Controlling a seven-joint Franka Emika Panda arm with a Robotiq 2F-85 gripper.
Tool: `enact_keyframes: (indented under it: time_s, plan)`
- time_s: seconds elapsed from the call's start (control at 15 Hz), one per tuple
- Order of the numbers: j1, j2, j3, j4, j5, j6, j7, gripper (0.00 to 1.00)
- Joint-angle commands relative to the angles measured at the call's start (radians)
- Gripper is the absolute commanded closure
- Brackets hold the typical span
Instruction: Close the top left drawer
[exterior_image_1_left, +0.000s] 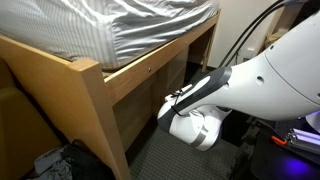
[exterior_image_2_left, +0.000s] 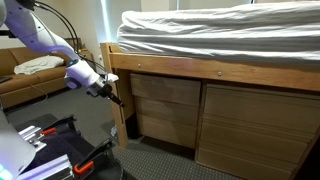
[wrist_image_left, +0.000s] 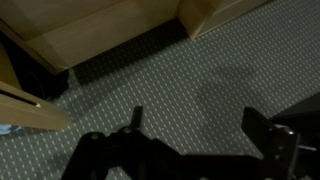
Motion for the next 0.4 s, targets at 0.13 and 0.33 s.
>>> enact_keyframes:
  time_s: [0.13,0.33]
  plan:
    - [0.067,-0.101,-0.016,-0.154,0.335,0.001,-0.05,0.0]
    - [0.06,-0.06,0.0,-0.132,0.276,0.0,-0.015,0.0]
